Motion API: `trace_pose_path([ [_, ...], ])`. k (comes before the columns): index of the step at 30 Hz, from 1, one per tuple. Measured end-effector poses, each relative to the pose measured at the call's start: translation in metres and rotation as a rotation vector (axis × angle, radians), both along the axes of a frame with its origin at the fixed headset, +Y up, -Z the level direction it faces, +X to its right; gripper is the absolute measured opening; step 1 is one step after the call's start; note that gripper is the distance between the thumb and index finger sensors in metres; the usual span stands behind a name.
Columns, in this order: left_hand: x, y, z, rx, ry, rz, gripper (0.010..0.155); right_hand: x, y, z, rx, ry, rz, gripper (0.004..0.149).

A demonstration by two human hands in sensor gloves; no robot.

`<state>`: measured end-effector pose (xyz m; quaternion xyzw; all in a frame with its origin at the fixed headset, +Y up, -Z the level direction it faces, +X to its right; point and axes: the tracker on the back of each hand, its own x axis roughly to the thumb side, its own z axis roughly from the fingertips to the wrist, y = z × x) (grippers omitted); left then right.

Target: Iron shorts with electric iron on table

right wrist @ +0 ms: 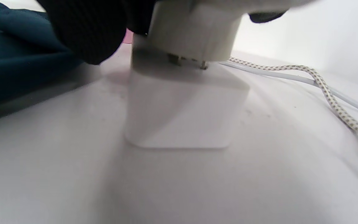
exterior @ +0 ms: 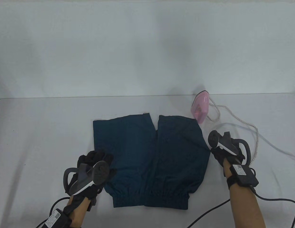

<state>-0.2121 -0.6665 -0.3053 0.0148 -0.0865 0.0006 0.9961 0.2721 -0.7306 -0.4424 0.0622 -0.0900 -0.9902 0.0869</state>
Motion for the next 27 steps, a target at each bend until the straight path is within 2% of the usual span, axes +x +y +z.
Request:
trace_pose_path([
  [15,0.0013,0.0039,0.0033,0.033,-0.01,0.008,0.067,0.0013,0.0034,-0.0047,-0.063,-0.062,-0.051,0.068],
  [27,0.0065,0.007,0.0054,0.058,-0.028,0.017,0.066,-0.0008,0.0009,-0.0023,-0.115,-0.067,-0.079,0.073],
])
